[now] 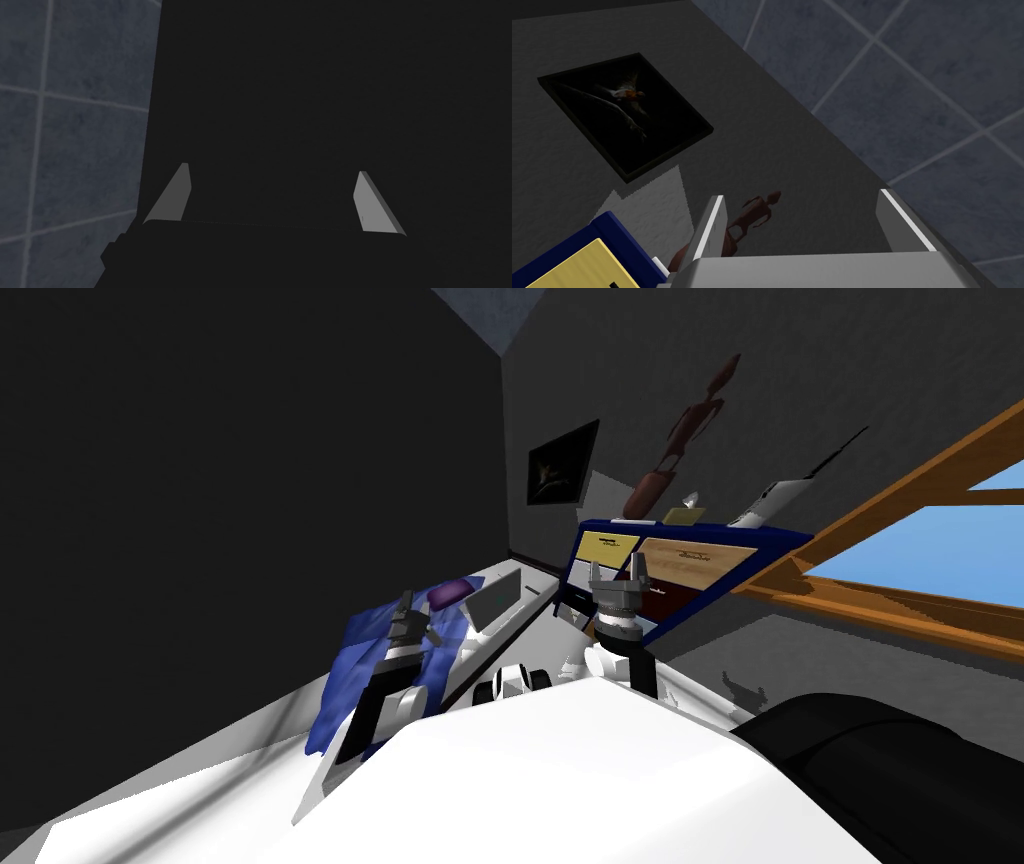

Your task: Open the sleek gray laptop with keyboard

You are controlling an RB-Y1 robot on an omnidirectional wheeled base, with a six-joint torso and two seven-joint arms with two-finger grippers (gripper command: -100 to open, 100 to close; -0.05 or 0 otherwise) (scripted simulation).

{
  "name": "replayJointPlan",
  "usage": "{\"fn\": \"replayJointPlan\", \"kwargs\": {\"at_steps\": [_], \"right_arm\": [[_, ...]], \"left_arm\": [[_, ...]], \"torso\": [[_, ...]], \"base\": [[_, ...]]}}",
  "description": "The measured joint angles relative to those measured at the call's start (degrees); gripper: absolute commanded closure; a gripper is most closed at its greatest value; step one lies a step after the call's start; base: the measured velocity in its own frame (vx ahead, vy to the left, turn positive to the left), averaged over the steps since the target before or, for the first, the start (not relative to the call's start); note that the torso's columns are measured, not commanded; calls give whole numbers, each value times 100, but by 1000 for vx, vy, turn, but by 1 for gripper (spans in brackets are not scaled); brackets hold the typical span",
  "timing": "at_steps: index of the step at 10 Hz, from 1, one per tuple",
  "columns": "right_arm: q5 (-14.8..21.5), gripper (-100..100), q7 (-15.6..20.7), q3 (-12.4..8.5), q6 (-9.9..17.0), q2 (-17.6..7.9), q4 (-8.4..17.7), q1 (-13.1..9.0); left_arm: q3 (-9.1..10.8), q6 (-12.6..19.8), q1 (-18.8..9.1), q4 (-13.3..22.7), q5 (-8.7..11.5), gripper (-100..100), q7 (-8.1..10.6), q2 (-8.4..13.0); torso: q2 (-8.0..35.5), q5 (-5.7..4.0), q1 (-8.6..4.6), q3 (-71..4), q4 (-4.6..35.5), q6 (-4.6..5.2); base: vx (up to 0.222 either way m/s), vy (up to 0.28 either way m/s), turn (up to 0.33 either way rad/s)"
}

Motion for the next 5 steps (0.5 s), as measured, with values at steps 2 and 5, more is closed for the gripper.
{"fn": "replayJointPlan", "kwargs": {"at_steps": [2,5], "right_arm": [[0,0,0,0,0,0,0,0],[0,0,0,0,0,0,0,0]], "left_arm": [[70,302,-17,8,16,-100,-25,50],[191,749,27,-51,59,-100,-44,86]], "torso": [[-7,1,3,-4,-2,0],[-5,0,-1,-3,-2,0]], "base": [[72,-89,69],[74,-98,63]]}}
